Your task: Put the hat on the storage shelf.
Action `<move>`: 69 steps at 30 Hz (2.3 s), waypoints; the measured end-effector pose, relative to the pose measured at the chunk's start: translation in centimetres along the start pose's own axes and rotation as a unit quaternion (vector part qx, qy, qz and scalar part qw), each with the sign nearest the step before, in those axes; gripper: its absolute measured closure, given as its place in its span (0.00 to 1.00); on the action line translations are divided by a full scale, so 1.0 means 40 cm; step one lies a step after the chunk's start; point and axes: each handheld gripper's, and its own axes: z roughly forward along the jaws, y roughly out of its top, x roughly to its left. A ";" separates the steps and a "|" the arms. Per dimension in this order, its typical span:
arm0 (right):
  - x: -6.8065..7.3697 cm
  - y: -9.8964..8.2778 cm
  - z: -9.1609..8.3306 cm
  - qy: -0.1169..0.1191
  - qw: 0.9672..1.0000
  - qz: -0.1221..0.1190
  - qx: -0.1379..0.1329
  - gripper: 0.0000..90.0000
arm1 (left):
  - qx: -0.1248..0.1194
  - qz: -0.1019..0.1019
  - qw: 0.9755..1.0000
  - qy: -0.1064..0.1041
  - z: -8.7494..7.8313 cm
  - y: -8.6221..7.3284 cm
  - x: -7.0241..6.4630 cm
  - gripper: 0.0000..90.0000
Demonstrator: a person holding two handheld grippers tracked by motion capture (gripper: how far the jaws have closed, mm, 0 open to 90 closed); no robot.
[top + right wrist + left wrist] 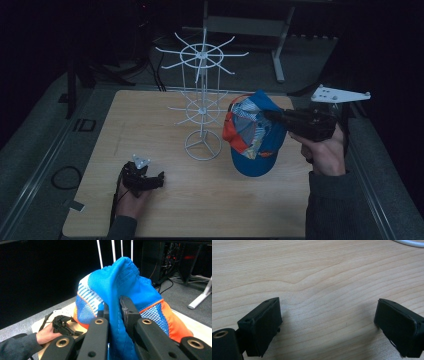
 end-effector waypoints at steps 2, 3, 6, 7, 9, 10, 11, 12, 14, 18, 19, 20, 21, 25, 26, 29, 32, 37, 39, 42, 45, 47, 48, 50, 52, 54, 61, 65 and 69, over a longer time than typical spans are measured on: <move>-0.001 0.002 -0.002 0.004 1.000 -0.001 -0.002 0.94 | 0.000 0.000 1.000 0.000 0.000 0.000 0.000 0.09; -0.001 0.004 -0.003 0.004 1.000 -0.003 -0.003 0.94 | 0.000 0.000 1.000 0.000 0.000 0.000 0.000 0.09; 0.002 0.011 -0.007 0.008 1.000 -0.009 -0.006 0.94 | 0.000 0.000 1.000 0.000 0.000 0.000 0.000 0.09; 0.003 0.014 -0.009 0.009 1.000 -0.010 -0.009 0.94 | 0.000 0.000 1.000 0.000 0.000 0.000 0.000 0.09; 0.003 0.017 -0.010 0.011 1.000 -0.011 -0.012 0.94 | 0.000 0.000 1.000 0.000 0.000 0.000 0.000 0.09; 0.004 0.025 -0.012 0.014 1.000 -0.013 -0.016 0.94 | 0.000 0.000 1.000 0.000 0.000 0.000 0.000 0.09; 0.005 0.030 -0.014 0.017 1.000 -0.016 -0.018 0.94 | -0.001 0.000 1.000 0.000 0.000 0.000 0.000 0.09; 0.005 0.030 -0.014 0.017 1.000 -0.016 -0.018 0.94 | 0.000 0.000 1.000 0.000 0.000 0.000 0.000 0.09; 0.009 0.037 -0.015 0.021 0.999 -0.019 -0.020 0.94 | 0.000 0.000 1.000 0.000 0.000 0.000 0.000 0.09; 0.016 0.051 -0.014 0.032 0.999 -0.025 -0.021 0.95 | 0.000 0.000 1.000 0.000 0.000 0.000 0.000 0.09; 0.018 0.057 -0.014 0.035 0.999 -0.027 -0.021 0.95 | 0.000 0.000 1.000 0.000 0.000 0.000 0.000 0.09; 0.018 0.057 -0.014 0.035 0.999 -0.027 -0.021 0.95 | 0.000 0.000 1.000 0.000 0.000 0.000 0.000 0.09; 0.019 0.060 -0.013 0.036 0.999 -0.027 -0.022 0.95 | 0.000 0.000 1.000 0.000 0.000 0.000 0.000 0.09; 0.021 0.067 -0.012 0.038 0.999 -0.030 -0.023 0.95 | -0.001 -0.001 1.000 0.000 0.000 0.000 0.000 0.09; 0.021 0.067 -0.012 0.038 0.999 -0.030 -0.023 0.95 | -0.001 -0.001 1.000 0.000 0.000 0.000 0.000 0.09; 0.019 0.068 -0.010 0.038 0.999 -0.028 -0.022 0.95 | 0.000 -0.001 1.000 0.000 0.000 0.000 0.000 0.09; 0.016 0.068 -0.009 0.039 0.999 -0.026 -0.023 0.95 | 0.000 0.000 1.000 0.000 0.000 0.000 0.000 0.09; 0.014 0.070 -0.013 0.042 0.998 -0.025 -0.029 0.95 | -0.001 -0.001 1.000 0.000 0.000 0.000 0.000 0.09; 0.014 0.071 -0.014 0.043 0.998 -0.024 -0.030 0.95 | 0.000 0.000 1.000 0.000 0.000 0.000 0.000 0.09; 0.015 0.076 -0.018 0.043 0.998 -0.025 -0.033 0.95 | 0.000 0.000 1.000 0.000 0.000 0.000 0.000 0.09; 0.017 0.078 -0.022 0.045 0.998 -0.025 -0.038 0.95 | 0.000 0.000 1.000 0.000 0.000 0.000 0.000 0.09; 0.017 0.078 -0.023 0.045 0.998 -0.025 -0.039 0.95 | 0.000 0.000 1.000 0.000 0.000 0.000 0.000 0.09; 0.017 0.078 -0.023 0.046 0.998 -0.025 -0.040 0.95 | 0.000 0.000 1.000 0.000 0.000 0.000 0.000 0.09; 0.017 0.078 -0.024 0.046 0.998 -0.026 -0.040 0.95 | 0.000 0.000 1.000 0.000 0.000 0.000 0.000 0.09; 0.015 0.078 -0.027 0.044 0.998 -0.026 -0.040 0.95 | 0.000 0.000 1.000 0.000 0.000 0.000 0.000 0.09; 0.012 0.079 -0.029 0.043 0.998 -0.024 -0.042 0.95 | 0.000 0.000 1.000 0.000 0.000 0.000 0.000 0.09; 0.009 0.081 -0.038 0.042 0.998 -0.022 -0.049 0.95 | 0.000 0.000 1.000 0.000 0.000 0.000 0.000 0.09; 0.009 0.085 -0.042 0.037 0.998 -0.023 -0.054 0.95 | -0.001 0.000 1.000 0.000 0.000 0.000 0.000 0.09; 0.011 0.089 -0.045 0.037 0.997 -0.024 -0.057 0.95 | 0.000 0.000 1.000 0.000 0.000 0.000 0.000 0.09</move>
